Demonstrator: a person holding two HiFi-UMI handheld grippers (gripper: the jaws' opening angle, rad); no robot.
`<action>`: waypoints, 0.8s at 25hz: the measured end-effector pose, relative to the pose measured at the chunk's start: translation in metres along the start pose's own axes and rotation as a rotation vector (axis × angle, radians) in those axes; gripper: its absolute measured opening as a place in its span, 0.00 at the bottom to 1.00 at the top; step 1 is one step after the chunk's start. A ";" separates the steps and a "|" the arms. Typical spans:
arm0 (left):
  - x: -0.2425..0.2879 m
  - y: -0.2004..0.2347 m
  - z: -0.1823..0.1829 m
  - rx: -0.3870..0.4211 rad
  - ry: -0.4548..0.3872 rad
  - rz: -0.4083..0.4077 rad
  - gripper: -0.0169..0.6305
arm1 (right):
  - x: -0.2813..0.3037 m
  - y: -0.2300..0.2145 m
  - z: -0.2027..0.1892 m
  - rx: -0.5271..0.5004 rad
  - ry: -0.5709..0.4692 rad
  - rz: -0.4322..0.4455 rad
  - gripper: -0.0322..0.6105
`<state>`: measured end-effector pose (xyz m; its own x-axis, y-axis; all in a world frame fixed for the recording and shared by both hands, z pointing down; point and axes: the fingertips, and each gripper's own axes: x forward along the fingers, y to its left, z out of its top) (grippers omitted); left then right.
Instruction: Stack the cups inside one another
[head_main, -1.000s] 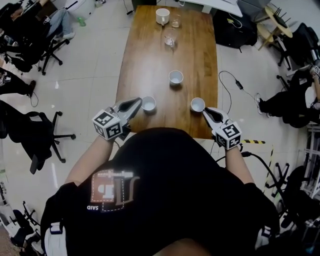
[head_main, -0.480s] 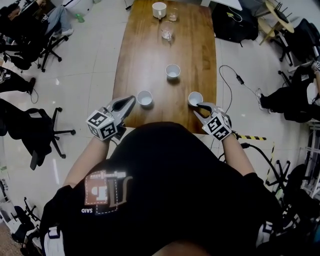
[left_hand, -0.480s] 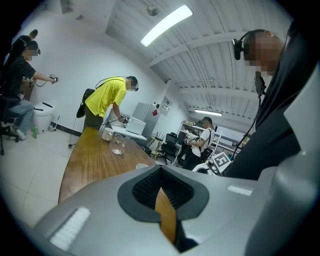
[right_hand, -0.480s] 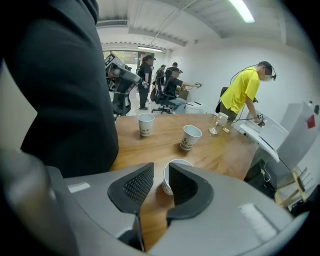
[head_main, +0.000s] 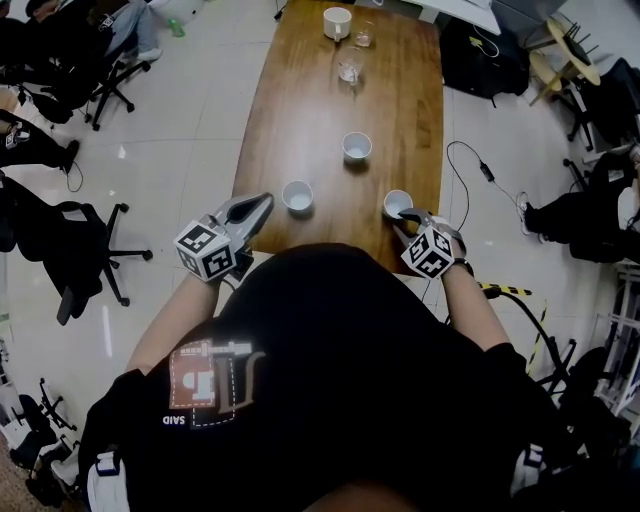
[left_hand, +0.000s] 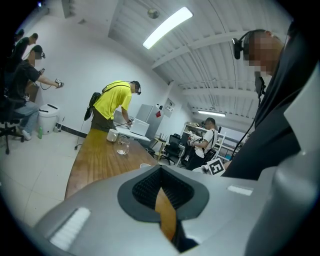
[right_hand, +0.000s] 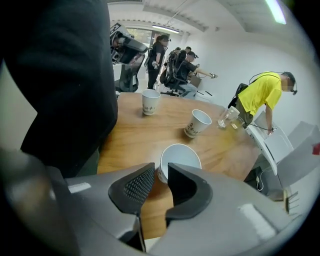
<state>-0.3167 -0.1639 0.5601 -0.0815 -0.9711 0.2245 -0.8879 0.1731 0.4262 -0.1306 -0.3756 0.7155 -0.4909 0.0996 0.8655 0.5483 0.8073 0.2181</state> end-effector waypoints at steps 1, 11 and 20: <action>-0.001 0.001 0.000 -0.002 0.000 0.004 0.03 | 0.002 0.000 -0.001 -0.011 0.012 0.000 0.19; -0.007 0.005 -0.002 -0.014 -0.010 0.018 0.03 | 0.011 0.000 0.001 -0.068 0.046 0.009 0.09; -0.013 0.007 -0.003 -0.014 -0.044 0.028 0.03 | -0.031 -0.014 0.076 -0.042 -0.123 0.032 0.09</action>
<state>-0.3200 -0.1492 0.5625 -0.1269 -0.9720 0.1978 -0.8785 0.2027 0.4326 -0.1749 -0.3459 0.6511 -0.5503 0.1980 0.8112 0.5921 0.7775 0.2119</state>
